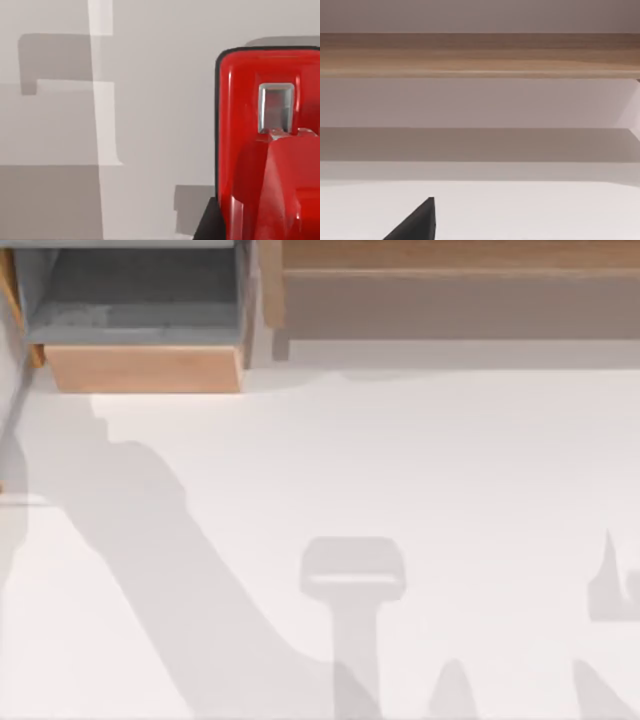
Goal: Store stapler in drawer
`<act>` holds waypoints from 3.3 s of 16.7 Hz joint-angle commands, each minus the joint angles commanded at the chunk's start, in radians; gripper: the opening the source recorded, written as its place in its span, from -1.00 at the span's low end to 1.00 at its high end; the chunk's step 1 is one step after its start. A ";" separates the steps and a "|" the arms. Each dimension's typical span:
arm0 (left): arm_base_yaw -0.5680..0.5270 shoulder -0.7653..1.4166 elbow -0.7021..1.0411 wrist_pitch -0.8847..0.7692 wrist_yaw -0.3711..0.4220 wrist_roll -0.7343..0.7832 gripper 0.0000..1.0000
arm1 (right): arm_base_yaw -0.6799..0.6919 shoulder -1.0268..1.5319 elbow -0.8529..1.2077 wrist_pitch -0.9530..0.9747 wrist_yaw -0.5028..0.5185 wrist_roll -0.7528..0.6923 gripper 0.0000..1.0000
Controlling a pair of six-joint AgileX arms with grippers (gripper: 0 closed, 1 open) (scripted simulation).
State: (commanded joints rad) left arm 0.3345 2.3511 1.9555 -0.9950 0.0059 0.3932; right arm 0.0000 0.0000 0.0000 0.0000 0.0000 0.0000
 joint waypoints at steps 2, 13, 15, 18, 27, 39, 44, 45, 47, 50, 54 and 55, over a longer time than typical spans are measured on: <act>0.000 0.000 0.000 0.000 0.000 0.000 -1.00 | 0.000 0.000 0.000 0.000 0.000 0.000 1.00; 0.000 0.000 0.000 0.000 0.000 0.000 0.66 | 0.000 0.000 0.000 0.000 0.000 0.000 1.00; 0.000 0.000 0.000 0.000 0.000 0.000 0.96 | 0.000 0.000 0.000 0.000 0.000 0.000 1.00; 0.000 0.000 0.000 0.000 0.000 0.000 1.00 | 0.000 0.000 0.000 0.000 0.000 0.000 1.00; 0.004 -0.024 -0.015 0.029 0.006 0.016 1.00 | 0.000 0.000 0.000 0.000 0.000 0.000 1.00; 0.191 -0.422 -0.505 0.914 0.220 0.466 1.00 | 0.000 0.000 0.000 0.000 0.000 0.000 1.00; 0.345 -0.521 -0.811 1.457 0.364 0.732 1.00 | 0.000 0.000 0.000 0.000 0.000 0.000 1.00; 0.370 -0.533 -0.875 1.566 0.395 0.781 1.00 | 0.000 0.000 0.000 0.000 0.000 0.000 1.00; 0.416 -0.547 -1.004 1.780 0.455 0.872 1.00 | 0.000 0.000 0.000 0.000 0.000 0.000 1.00; 0.470 -0.544 -1.186 2.073 0.540 0.993 1.00 | 0.000 0.000 0.000 0.000 0.000 0.000 1.00; 0.475 -0.474 -1.388 2.353 0.648 1.117 1.00 | 0.000 0.000 0.000 0.000 0.000 0.000 1.00; 0.460 -0.449 -1.425 2.401 0.673 1.139 1.00 | 0.000 0.000 0.000 0.000 0.000 0.000 1.00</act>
State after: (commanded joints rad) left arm 0.7947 1.9026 0.5307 1.4058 0.6793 1.5322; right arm 0.0000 0.0000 0.0000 0.0000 0.0000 0.0000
